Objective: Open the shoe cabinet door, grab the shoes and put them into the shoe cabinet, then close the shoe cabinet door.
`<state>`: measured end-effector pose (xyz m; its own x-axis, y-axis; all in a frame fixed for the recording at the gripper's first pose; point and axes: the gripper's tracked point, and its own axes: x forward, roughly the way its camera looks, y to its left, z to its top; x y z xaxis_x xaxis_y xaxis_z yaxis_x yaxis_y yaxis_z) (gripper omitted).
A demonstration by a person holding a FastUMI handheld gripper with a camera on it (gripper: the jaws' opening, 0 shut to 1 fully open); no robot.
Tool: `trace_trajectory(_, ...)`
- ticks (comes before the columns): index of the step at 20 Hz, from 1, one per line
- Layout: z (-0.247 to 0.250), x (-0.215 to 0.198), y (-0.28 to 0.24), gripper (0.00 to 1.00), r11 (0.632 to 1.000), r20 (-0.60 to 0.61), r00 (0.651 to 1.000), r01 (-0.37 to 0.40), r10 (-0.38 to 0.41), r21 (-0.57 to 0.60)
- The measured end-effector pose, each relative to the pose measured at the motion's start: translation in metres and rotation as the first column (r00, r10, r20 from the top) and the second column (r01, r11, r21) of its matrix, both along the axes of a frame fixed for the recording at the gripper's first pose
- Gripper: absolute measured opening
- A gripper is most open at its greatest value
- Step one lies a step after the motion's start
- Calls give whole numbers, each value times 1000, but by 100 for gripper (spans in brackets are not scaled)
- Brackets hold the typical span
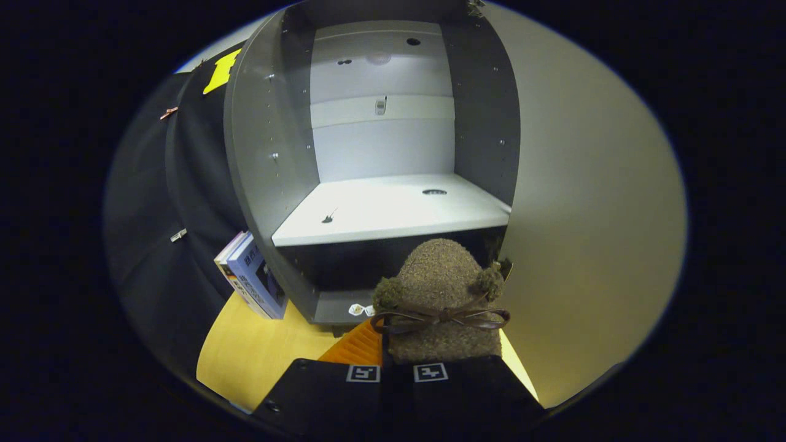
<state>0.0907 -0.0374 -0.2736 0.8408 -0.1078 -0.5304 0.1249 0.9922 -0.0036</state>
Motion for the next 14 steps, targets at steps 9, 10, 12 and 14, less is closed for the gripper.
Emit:
trace_trajectory(9, 70, 54, 4, 5, 1000, 30, 999, -29, 29, 4)
trace_trajectory(10, 74, 63, 4, 5, 999, 26, 999, -35, 36, -2)
trace_trajectory(12, 81, 82, 2, 5, 999, 19, 999, -41, 41, -6)
trace_trajectory(14, 85, 105, 0, 5, 999, 10, 999, -36, 36, 8)
